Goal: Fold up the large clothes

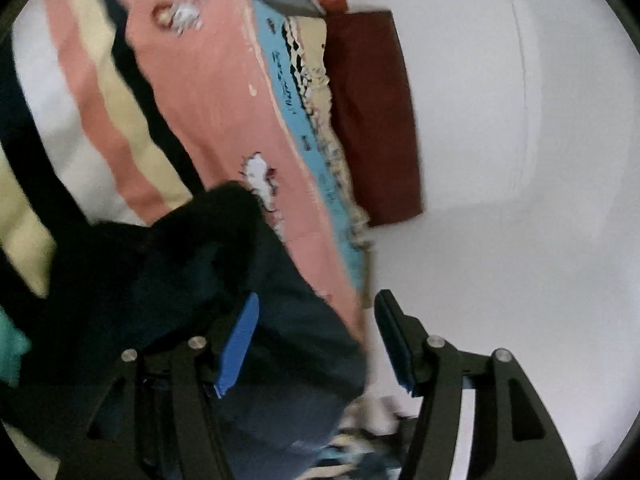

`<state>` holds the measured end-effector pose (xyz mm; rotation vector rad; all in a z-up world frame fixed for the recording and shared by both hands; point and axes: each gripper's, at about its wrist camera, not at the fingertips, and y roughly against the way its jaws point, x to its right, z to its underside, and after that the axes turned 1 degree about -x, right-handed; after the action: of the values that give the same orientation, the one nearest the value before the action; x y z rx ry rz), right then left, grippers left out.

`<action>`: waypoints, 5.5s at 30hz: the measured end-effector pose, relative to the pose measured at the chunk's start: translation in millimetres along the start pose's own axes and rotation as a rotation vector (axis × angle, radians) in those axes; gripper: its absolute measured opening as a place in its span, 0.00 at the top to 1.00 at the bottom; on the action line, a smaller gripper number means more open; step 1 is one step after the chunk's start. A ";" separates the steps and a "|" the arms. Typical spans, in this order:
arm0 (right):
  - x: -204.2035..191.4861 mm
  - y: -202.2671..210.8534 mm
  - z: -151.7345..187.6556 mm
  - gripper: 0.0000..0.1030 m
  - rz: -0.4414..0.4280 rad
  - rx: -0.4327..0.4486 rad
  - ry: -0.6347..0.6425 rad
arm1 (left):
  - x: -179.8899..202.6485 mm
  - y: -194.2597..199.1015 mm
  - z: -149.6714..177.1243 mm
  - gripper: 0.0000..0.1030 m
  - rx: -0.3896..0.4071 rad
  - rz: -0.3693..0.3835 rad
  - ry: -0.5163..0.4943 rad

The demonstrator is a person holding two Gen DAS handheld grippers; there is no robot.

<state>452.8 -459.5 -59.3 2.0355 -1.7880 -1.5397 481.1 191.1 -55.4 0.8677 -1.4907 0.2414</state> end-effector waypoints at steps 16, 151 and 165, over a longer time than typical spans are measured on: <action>-127.1 -107.1 59.3 0.08 0.220 -0.214 0.507 | 82.4 -185.2 92.8 0.42 -0.226 -0.619 -0.785; 50.5 -30.5 50.2 0.01 0.229 -0.265 0.145 | -61.3 -5.4 15.2 0.35 -0.157 -0.626 -0.553; 134.9 -123.5 56.8 0.01 0.046 -0.442 -0.070 | -139.9 -61.1 -15.5 0.05 -0.289 -0.457 -0.387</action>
<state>486.6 -488.8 -245.5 1.7375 -1.3419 -1.8121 514.9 209.5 -203.9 1.0260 -1.5795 -0.4936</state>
